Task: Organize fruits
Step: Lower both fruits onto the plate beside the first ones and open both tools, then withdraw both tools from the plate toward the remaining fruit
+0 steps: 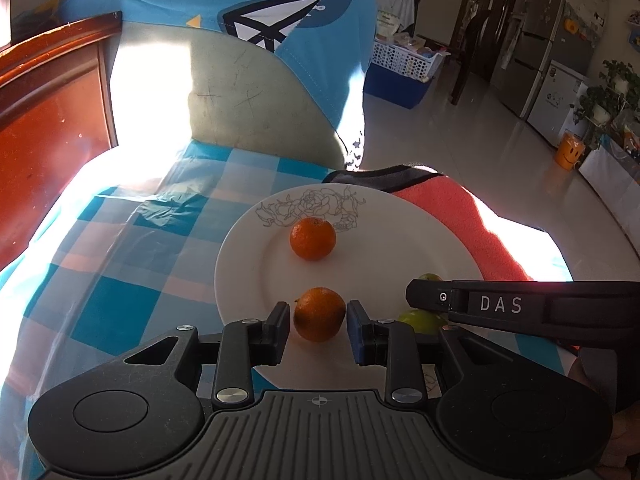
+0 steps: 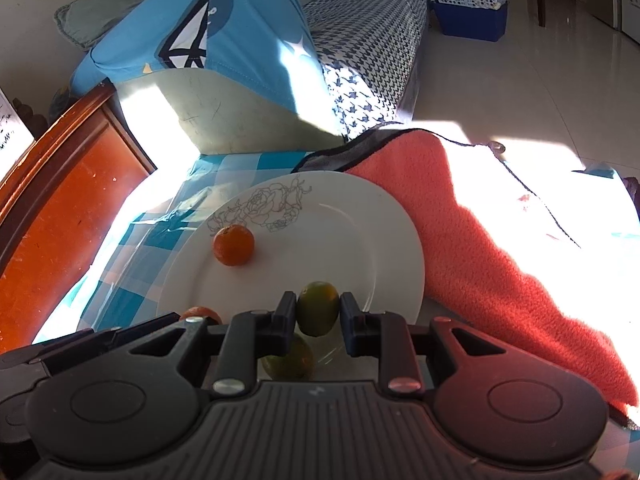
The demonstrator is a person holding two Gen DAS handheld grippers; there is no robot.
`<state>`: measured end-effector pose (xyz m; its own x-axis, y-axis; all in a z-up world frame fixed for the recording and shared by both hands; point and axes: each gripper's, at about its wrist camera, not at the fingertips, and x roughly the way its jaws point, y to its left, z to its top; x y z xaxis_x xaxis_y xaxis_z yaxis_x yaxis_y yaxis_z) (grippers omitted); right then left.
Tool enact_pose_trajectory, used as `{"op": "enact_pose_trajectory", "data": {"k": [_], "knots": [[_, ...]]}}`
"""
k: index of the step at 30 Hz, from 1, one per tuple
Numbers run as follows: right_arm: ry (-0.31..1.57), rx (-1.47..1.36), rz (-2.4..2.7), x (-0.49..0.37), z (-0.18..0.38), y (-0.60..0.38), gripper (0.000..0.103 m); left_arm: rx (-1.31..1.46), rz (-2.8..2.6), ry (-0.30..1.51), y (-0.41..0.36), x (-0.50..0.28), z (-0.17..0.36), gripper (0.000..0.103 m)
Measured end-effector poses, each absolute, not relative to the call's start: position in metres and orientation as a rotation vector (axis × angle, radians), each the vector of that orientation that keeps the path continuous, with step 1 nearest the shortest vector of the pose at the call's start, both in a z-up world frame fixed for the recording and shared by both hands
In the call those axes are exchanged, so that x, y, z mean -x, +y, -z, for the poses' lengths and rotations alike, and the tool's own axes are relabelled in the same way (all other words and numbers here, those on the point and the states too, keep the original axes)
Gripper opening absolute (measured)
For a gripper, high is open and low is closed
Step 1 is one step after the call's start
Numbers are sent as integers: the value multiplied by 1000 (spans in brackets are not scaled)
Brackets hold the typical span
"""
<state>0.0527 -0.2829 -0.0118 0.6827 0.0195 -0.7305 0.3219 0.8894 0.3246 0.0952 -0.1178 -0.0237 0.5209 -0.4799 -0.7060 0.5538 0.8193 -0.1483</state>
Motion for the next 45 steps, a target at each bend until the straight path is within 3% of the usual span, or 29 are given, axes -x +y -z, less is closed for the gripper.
{"op": "enact_pose_trajectory", "data": {"k": [9,14,16,19,21,23,25,27,33,45], "knots": [[797,-471,173,-53,12,-283,29,-83,618,814,-115,-96,24,30],[768,-493,169,-52,7,-286,45,-68,607,820,-112,-97,22,31],[753,-499,167,-51,4,-287,49,-69,598,817,-111,-96,21,37],[745,-491,173,-50,0,-288,56,-75,582,804,-109,-92,17,56],[742,-489,184,-48,-3,-288,61,-83,571,799,-106,-88,12,74],[743,-491,185,-45,-6,-287,65,-90,573,791,-101,-84,6,83],[762,-482,203,-41,-11,-284,80,-93,571,790,-96,-79,-1,88],[769,-461,221,-35,-15,-279,84,-92,571,794,-89,-73,-7,95],[742,-414,197,-8,-24,-264,93,-111,543,814,-67,-55,-15,96],[801,-472,173,53,-19,-237,92,-151,525,874,-30,-12,-16,96]]}}
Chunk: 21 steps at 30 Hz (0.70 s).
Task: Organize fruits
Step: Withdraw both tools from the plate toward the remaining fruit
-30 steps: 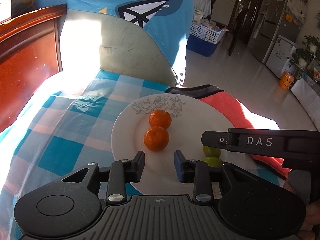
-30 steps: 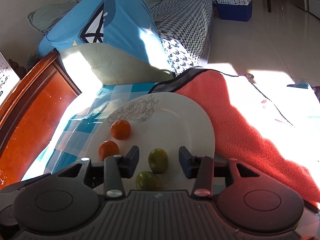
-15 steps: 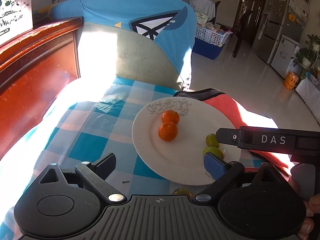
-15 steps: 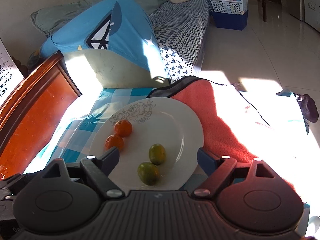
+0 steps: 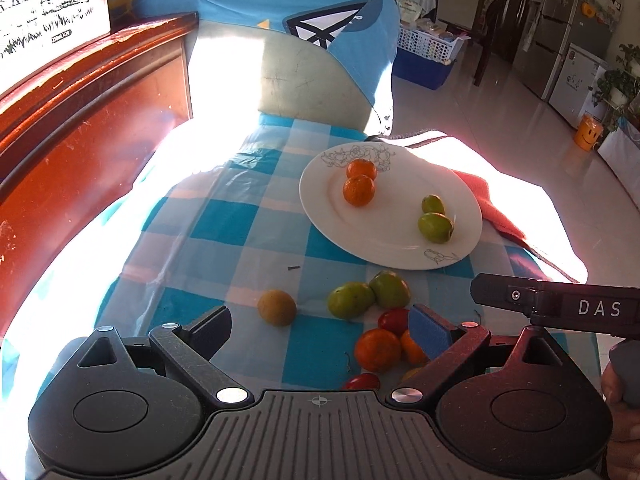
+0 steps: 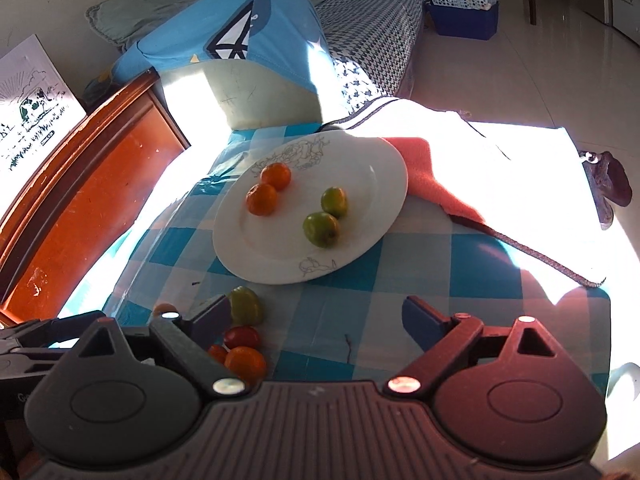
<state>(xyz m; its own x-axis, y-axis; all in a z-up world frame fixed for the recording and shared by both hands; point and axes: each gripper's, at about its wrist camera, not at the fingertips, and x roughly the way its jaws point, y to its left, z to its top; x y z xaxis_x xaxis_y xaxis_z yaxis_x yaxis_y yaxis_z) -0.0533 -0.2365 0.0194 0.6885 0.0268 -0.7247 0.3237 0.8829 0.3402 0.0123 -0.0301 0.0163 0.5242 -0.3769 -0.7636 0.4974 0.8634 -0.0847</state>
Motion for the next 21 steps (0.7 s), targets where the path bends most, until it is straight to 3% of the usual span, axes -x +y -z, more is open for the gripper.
{"op": "enact_pose_trajectory", "data": {"k": [6,15,21], "knots": [[803,-475,175,76,-16,-229,90,-114,478,909,-6,2,-8,96],[846,-513,154,93,-2,-219,59,-148,463,874,6,20,2,94],[885,-519,131,94,7,-208,54,-188,492,855,2,24,6,94]]}}
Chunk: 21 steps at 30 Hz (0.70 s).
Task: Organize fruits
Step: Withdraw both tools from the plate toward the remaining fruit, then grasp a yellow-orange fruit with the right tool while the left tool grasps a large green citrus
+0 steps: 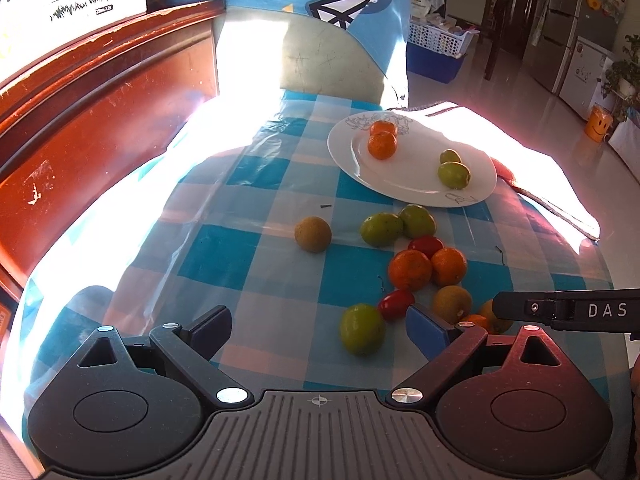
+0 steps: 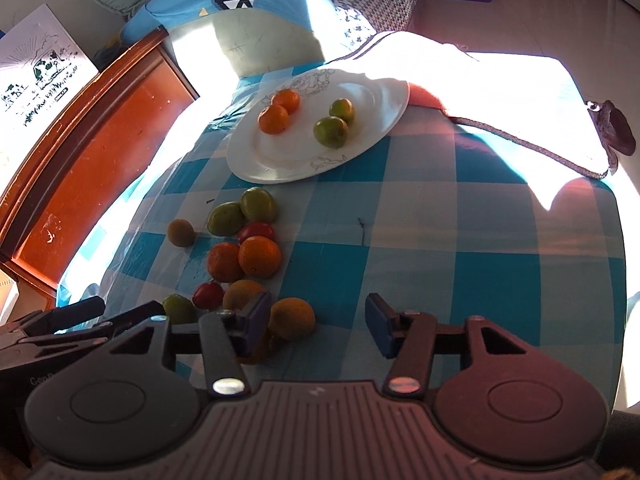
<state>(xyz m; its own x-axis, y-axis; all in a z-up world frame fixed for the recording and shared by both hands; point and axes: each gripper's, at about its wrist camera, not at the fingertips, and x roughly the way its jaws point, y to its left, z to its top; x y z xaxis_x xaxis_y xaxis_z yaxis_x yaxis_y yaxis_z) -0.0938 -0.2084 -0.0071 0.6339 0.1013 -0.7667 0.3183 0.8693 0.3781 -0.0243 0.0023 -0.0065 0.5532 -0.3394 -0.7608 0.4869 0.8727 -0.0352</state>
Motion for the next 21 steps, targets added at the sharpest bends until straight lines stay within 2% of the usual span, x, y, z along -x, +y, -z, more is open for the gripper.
{"op": "enact_pose_trajectory", "data": {"k": [6,9,12,13,14,17,18,21], "knots": [[890,-495,123,92,10,-202,49,-230,517,858,-7,27,16,91],[882,-494,111,92,10,-200,40,-248,537,858,-11,29,19,86],[875,-487,92,92,8,-197,31,-239,540,875,-12,27,23,75],[873,-491,89,91,8,-197,29,-231,539,886,-11,25,25,68],[872,-497,86,91,8,-197,28,-224,539,895,-11,24,26,60],[871,-507,84,90,8,-197,26,-219,544,910,-11,22,30,47],[870,-505,83,90,8,-197,26,-223,550,911,-12,23,30,44],[873,-509,82,90,9,-198,26,-248,552,900,-16,25,32,44]]}}
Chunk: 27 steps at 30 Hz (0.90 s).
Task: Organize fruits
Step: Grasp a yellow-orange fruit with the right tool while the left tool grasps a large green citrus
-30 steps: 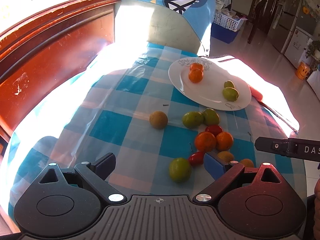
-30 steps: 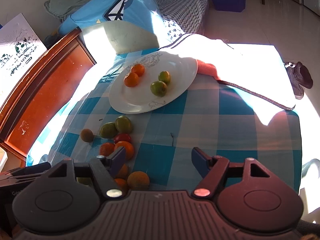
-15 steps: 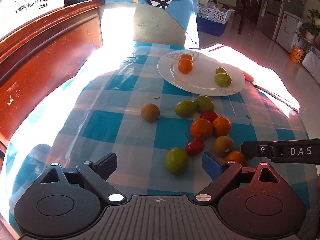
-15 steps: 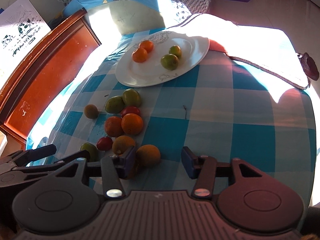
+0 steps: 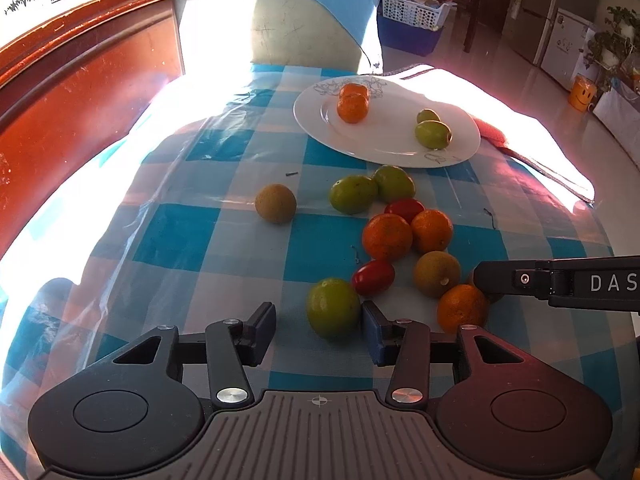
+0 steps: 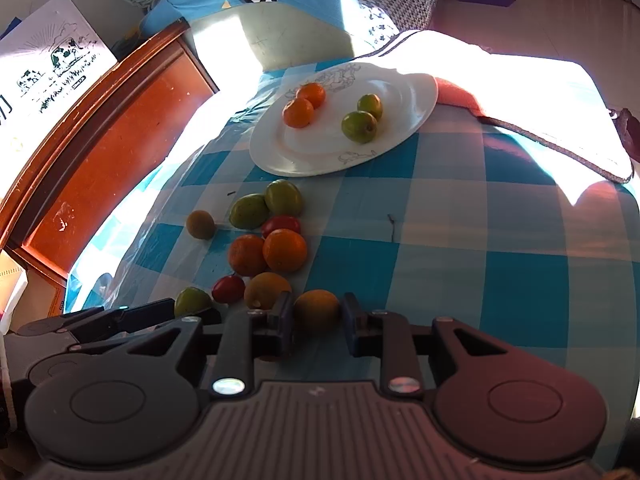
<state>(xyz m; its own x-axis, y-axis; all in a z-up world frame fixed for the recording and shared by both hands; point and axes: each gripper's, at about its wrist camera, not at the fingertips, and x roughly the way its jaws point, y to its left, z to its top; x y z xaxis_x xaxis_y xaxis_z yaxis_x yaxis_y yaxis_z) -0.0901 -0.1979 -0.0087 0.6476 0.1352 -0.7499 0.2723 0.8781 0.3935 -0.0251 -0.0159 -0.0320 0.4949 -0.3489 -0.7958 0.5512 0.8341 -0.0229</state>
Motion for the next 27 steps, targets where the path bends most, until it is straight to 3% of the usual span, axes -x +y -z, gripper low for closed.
{"op": "enact_pose_trajectory", "data": {"k": [10,12,14,27], "knots": [[885,-528,80,90,10,-198,31,-266,545,874,-20,25,34,43],[894,-540,72,90,11,-199,31,-260,550,872,-20,25,33,31],[898,-532,61,90,12,-197,27,-265,548,868,-20,26,32,26],[808,-534,111,90,-6,-208,26,-183,566,822,-16,27,11,26]]}}
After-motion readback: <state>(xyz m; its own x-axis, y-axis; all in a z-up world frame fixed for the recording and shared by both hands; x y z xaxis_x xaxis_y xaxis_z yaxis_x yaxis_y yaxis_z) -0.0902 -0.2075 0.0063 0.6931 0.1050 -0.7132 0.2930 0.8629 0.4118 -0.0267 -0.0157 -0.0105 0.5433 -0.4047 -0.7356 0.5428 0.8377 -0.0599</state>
